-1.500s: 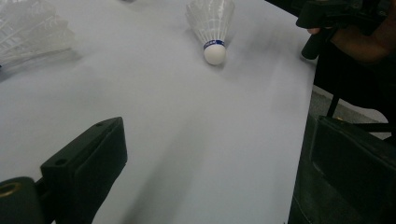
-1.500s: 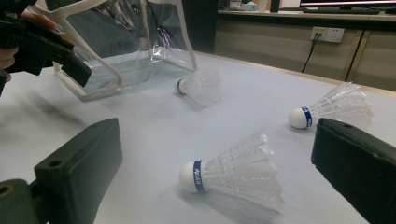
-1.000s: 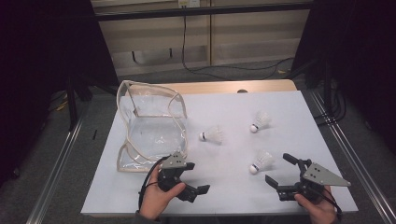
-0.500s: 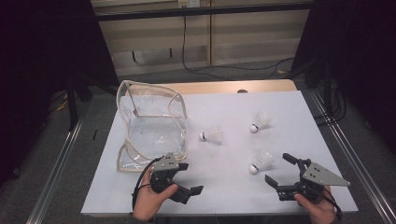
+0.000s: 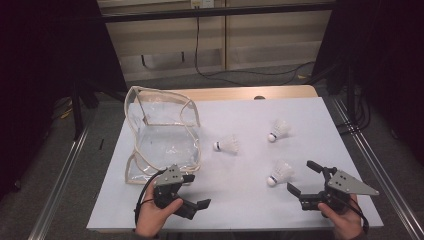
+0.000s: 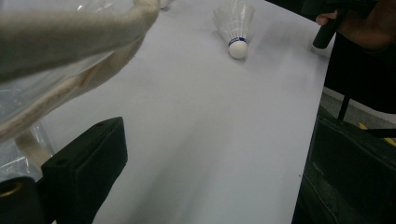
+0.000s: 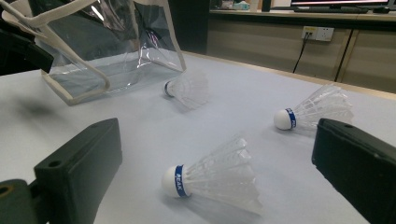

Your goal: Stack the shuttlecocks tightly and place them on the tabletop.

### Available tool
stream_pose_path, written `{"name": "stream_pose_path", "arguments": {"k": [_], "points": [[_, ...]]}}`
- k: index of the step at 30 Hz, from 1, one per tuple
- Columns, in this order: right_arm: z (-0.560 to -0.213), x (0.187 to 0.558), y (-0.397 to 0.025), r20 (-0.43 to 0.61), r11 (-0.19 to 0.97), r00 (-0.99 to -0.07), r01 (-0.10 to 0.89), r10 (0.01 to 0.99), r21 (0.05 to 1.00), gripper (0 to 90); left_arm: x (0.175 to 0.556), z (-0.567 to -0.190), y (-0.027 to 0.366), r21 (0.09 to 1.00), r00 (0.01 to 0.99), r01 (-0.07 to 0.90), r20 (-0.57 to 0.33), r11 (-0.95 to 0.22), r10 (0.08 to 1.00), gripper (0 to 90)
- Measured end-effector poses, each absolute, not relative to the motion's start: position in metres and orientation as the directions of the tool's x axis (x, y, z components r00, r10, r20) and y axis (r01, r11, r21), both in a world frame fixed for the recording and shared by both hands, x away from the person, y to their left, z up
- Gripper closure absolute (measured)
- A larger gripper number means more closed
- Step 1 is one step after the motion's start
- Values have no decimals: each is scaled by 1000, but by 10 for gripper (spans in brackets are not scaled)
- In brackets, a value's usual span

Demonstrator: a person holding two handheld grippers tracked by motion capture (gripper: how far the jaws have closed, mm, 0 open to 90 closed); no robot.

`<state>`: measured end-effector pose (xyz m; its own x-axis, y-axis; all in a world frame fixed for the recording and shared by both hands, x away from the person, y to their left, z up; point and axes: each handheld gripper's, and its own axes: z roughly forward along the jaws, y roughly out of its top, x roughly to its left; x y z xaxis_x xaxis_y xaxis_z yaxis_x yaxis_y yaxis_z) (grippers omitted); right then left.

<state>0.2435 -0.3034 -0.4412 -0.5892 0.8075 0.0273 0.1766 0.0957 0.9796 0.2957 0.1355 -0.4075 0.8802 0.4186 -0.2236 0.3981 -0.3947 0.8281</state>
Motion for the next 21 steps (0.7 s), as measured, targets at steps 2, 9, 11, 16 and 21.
{"name": "stream_pose_path", "arguments": {"k": [2,9,11,16,21], "points": [[-441,245,-303,27,96,-588,178,809,979,13,296,-407,137,829,880,398,-224,-393,419,39],[-441,251,-301,27,110,-584,197,811,974,13,295,-408,142,833,879,392,-214,-390,426,38],[-441,252,-300,24,115,-582,200,813,973,13,295,-408,144,831,879,392,-211,-394,428,37],[-440,254,-299,25,114,-583,200,812,973,13,295,-408,148,835,879,388,-206,-390,431,37],[-439,256,-297,25,116,-590,200,807,973,13,295,-408,153,841,880,377,-194,-389,434,37]]}}
